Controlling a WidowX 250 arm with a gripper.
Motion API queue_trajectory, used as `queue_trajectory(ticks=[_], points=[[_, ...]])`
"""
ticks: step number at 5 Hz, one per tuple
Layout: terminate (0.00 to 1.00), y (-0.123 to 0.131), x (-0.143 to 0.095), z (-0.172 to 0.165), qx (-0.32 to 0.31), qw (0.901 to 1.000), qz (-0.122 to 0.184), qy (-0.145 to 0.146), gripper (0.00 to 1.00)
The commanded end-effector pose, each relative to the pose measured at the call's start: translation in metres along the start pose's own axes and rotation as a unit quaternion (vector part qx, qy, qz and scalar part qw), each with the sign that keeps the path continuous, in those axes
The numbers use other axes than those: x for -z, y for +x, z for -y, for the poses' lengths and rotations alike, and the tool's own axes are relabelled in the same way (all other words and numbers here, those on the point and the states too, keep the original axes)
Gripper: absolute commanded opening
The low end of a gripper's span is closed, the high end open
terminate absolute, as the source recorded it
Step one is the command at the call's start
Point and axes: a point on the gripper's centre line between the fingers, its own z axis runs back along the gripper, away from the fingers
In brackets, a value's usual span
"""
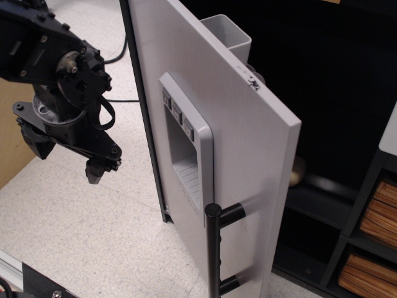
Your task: Close fridge
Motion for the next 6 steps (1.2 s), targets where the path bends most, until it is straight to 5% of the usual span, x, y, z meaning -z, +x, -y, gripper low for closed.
queue_trajectory(ticks=[1, 3, 6], points=[[0.00, 0.000, 0.000, 0.000, 0.000, 1.0000, 0.000, 0.000, 1.00], [0.00, 0.039, -0.016, 0.027, 0.022, 0.9993, 0.028, -0.016, 1.00], [0.00, 0.056, -0.039, 0.085, 0.138, 0.9839, 0.039, -0.107, 1.00]])
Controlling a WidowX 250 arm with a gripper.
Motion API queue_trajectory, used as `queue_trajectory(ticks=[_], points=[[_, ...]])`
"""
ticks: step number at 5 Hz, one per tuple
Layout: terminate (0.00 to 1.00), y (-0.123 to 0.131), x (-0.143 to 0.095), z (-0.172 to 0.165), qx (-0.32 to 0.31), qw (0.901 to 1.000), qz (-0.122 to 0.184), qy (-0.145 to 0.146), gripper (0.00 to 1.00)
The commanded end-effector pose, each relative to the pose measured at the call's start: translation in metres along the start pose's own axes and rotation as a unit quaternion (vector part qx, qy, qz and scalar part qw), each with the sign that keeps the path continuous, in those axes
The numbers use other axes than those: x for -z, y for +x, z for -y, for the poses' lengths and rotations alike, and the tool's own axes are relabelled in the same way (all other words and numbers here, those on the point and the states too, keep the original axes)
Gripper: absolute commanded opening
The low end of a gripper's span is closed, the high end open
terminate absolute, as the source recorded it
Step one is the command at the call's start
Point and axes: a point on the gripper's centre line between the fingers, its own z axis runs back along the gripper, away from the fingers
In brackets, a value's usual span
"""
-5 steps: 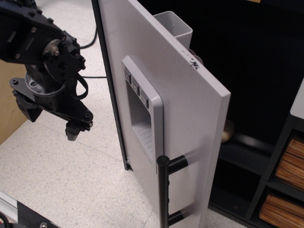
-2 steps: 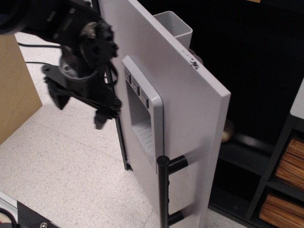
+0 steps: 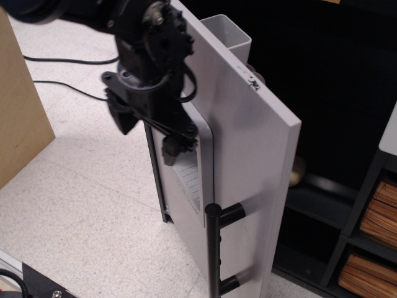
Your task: Close fridge
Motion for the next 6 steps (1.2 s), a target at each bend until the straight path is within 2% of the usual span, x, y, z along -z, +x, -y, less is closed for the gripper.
queue_trajectory(ticks=[1, 3, 4, 5, 6], points=[[0.00, 0.023, -0.010, 0.027, 0.021, 0.9991, 0.012, -0.035, 1.00], [0.00, 0.046, -0.003, 0.046, 0.012, 0.9989, 0.012, -0.044, 1.00], [0.00, 0.062, 0.005, 0.054, -0.003, 0.9991, 0.035, -0.023, 1.00], [0.00, 0.075, 0.013, 0.059, -0.001, 0.9964, 0.084, -0.013, 1.00], [0.00, 0.091, 0.016, 0.061, -0.015, 0.9943, 0.101, -0.032, 1.00]])
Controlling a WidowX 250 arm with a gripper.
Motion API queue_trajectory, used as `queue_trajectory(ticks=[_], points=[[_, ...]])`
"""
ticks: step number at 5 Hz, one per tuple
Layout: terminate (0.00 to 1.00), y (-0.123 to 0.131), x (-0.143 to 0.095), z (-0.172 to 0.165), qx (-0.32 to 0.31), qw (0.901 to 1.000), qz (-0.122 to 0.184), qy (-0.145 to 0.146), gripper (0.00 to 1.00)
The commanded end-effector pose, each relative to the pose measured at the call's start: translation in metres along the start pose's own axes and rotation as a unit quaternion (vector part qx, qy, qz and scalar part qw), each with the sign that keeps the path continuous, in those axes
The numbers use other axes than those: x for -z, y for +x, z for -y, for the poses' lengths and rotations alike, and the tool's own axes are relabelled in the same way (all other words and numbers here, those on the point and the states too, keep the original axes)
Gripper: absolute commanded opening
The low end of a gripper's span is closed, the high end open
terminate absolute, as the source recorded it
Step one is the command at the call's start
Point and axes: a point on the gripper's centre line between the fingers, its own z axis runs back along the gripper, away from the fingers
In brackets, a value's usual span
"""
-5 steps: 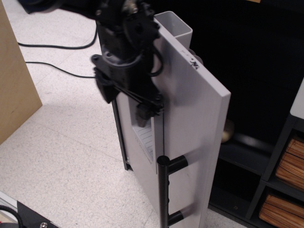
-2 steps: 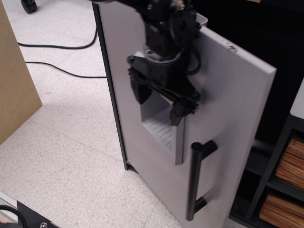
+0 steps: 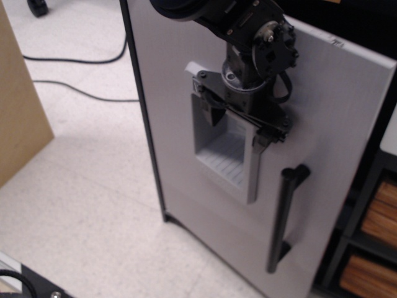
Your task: Close fridge
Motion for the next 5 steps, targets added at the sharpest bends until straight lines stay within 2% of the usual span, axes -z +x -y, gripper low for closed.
queue_trajectory(ticks=[1, 3, 4, 5], points=[[0.00, 0.035, -0.002, 0.006, -0.034, 0.9981, 0.046, -0.022, 1.00], [0.00, 0.055, 0.006, 0.005, -0.055, 0.9964, 0.058, -0.029, 1.00], [0.00, 0.051, 0.004, 0.002, -0.052, 0.9966, 0.055, -0.034, 1.00], [0.00, 0.024, -0.009, -0.001, -0.038, 0.9974, 0.044, -0.044, 1.00]])
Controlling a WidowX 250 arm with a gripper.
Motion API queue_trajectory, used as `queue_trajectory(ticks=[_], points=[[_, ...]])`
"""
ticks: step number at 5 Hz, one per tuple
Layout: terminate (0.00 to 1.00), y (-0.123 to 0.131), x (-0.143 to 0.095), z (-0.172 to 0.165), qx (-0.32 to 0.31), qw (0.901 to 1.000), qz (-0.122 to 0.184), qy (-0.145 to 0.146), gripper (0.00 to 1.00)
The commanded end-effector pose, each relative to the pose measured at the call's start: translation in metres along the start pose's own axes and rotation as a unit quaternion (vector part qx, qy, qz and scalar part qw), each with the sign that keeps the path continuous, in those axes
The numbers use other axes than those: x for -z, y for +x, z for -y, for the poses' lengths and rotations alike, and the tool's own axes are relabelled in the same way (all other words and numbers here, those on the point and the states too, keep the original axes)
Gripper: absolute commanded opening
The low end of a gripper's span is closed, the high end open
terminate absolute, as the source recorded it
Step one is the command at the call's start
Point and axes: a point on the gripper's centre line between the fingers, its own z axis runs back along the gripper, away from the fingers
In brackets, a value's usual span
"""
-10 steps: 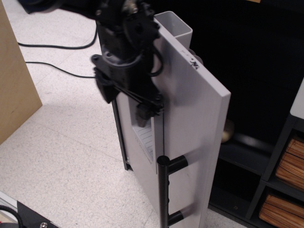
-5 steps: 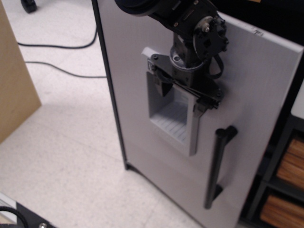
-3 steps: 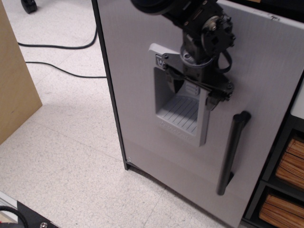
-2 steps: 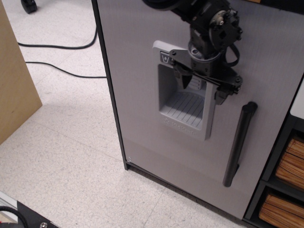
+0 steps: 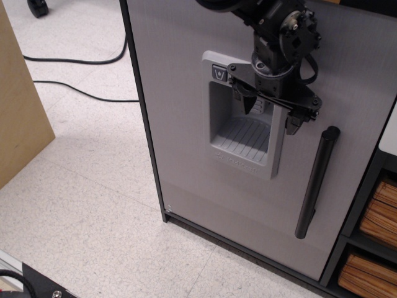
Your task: Close fridge
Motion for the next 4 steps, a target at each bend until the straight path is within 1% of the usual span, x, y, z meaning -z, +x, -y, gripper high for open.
queue_trajectory(ticks=[1, 2, 3, 4], points=[[0.00, -0.041, -0.048, -0.013, 0.022, 0.9996, 0.010, -0.017, 1.00], [0.00, -0.065, -0.049, -0.018, 0.025, 0.9994, -0.022, -0.007, 1.00], [0.00, -0.065, -0.049, -0.018, 0.025, 0.9994, -0.022, -0.007, 1.00], [1.00, -0.065, -0.049, -0.018, 0.025, 0.9994, -0.022, -0.007, 1.00]])
